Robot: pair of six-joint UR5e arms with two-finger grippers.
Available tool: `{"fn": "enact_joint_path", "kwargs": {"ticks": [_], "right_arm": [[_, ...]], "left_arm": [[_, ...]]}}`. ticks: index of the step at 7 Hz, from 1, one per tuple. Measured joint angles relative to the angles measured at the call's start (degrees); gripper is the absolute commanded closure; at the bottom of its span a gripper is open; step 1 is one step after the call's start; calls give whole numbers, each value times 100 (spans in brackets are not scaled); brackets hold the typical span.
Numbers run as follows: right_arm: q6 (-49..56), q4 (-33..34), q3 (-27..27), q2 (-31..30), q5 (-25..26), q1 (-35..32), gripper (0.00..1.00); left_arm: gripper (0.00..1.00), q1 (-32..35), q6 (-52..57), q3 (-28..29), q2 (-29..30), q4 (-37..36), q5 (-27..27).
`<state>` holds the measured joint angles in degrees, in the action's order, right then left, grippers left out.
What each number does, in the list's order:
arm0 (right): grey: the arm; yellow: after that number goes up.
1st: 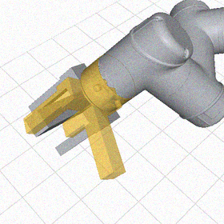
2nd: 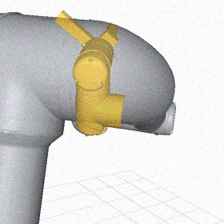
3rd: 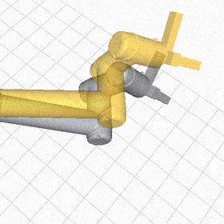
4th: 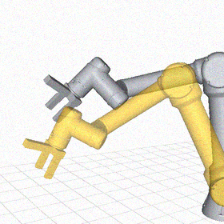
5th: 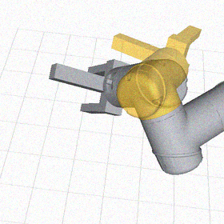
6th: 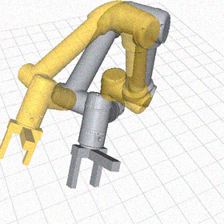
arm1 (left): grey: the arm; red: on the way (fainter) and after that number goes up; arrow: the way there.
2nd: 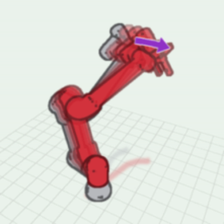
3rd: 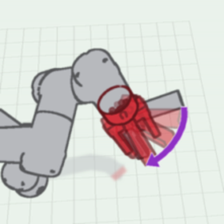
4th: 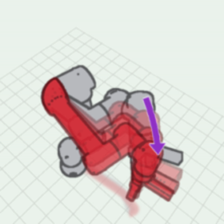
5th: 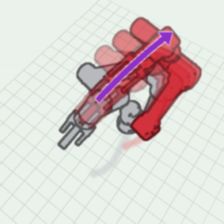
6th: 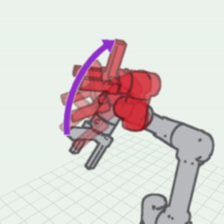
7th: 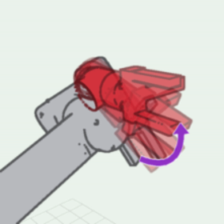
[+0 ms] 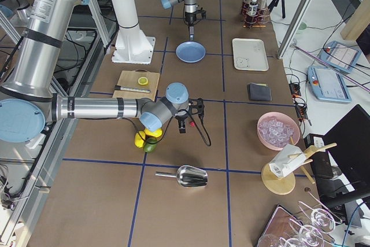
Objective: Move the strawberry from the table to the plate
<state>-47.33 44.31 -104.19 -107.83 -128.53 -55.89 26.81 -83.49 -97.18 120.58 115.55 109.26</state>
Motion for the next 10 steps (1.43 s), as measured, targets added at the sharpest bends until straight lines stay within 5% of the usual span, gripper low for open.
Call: {"fn": "enact_joint_path", "kwargs": {"ticks": [2, 5, 8, 9, 10], "right_arm": [[-626, -243, 181, 179, 922, 781, 1], [-711, -273, 655, 545, 1319, 951, 3], [-696, -281, 910, 703, 1370, 957, 61], [-695, -284, 909, 707, 1388, 957, 98], [-693, -289, 878, 709, 1407, 957, 100]], "left_arm": [[9, 7, -1, -8, -6, 5, -7], [9, 1, -1, -3, -51, 21, -3], [8, 0, -3, 1, -60, 35, -2], [8, 0, -3, -1, -60, 37, -2], [8, 0, -7, -2, -61, 38, -1]]}}
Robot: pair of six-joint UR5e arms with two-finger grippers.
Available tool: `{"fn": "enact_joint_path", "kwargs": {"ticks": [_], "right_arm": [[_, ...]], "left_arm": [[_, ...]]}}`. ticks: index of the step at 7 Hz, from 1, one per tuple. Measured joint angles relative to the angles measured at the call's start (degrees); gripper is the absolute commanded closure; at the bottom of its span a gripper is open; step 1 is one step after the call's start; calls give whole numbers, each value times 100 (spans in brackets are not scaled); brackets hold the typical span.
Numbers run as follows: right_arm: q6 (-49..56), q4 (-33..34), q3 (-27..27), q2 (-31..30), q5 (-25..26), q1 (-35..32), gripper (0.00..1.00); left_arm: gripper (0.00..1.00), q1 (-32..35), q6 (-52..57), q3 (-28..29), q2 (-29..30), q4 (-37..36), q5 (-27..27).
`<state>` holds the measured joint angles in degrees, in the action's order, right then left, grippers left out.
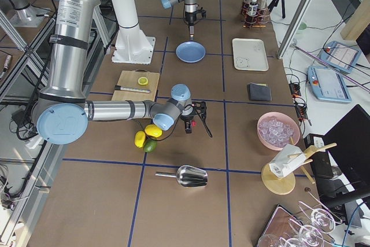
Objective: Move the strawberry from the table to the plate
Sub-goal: 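Lower the right gripper onto the red strawberry and grasp it, then carry the strawberry over the plate with right gripper while left gripper withdraws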
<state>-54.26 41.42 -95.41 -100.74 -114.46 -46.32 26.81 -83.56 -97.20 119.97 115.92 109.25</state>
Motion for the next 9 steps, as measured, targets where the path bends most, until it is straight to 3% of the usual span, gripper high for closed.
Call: {"fn": "enact_joint_path", "kwargs": {"ticks": [4, 7, 9], "right_arm": [[21, 4, -365, 0, 143, -15, 100], [-378, 69, -1076, 88, 134, 138, 100], [-1460, 85, -1259, 771, 180, 716, 100]], "left_arm": [[6, 0, -3, 1, -3, -4, -2], [6, 15, -7, -109, -49, 0, -7], [6, 159, -1, -660, -254, 3, 20]]}}
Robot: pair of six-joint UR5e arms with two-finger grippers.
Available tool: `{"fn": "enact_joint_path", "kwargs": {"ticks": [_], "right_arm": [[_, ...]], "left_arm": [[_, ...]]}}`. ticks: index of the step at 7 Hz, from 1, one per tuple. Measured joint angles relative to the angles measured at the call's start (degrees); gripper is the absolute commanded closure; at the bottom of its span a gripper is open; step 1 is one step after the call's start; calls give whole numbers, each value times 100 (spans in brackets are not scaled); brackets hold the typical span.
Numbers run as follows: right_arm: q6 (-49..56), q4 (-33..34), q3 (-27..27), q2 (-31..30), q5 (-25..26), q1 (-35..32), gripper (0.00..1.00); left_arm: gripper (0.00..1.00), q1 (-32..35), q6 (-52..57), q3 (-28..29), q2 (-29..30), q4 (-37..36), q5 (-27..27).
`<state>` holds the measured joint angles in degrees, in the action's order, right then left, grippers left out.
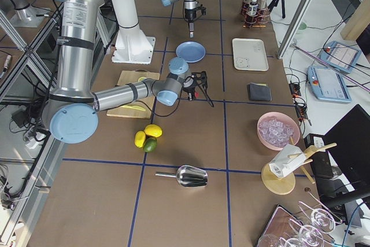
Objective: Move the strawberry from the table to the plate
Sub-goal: 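Carry the strawberry over the plate with right gripper while left gripper withdraws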
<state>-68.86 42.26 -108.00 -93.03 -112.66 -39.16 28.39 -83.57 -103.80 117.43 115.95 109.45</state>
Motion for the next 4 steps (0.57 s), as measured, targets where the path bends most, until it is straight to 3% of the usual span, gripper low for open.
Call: {"fn": "enact_joint_path", "kwargs": {"ticks": [2, 4], "right_arm": [[-1064, 320, -8, 979, 523, 807, 100], [-1748, 1691, 141, 2428, 1514, 1706, 100]], "left_arm": [[6, 309, 9, -655, -302, 5, 38], [1, 619, 3, -1150, -646, 6, 215]]}}
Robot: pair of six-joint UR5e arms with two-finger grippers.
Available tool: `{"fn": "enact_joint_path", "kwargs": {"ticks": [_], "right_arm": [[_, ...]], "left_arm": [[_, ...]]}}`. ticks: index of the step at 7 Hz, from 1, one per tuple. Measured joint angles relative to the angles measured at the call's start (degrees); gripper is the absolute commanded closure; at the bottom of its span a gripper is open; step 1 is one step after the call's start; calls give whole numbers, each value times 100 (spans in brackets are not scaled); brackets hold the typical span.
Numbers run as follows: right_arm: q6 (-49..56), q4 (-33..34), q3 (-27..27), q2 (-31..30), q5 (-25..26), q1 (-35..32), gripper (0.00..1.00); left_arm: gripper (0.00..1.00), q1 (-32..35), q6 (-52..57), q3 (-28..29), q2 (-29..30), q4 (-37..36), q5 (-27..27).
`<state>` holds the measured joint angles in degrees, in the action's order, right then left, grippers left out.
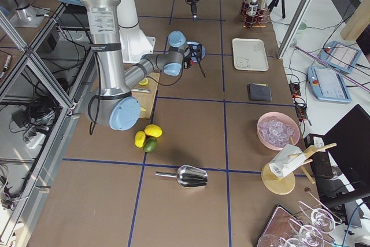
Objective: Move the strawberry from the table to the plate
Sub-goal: 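Carry the strawberry over the plate with right gripper while left gripper withdraws, then lower the strawberry onto the plate and open the right gripper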
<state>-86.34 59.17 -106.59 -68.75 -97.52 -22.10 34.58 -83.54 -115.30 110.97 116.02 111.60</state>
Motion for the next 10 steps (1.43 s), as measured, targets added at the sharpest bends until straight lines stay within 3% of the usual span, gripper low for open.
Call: {"fn": "enact_joint_path", "kwargs": {"ticks": [2, 10], "right_arm": [[-351, 734, 581, 1002, 478, 339, 100], [-430, 1082, 1081, 1180, 690, 391, 100]], "left_arm": [[1, 255, -4, -186, -177, -6, 122], [1, 297, -14, -191, -190, -6, 125]]}}
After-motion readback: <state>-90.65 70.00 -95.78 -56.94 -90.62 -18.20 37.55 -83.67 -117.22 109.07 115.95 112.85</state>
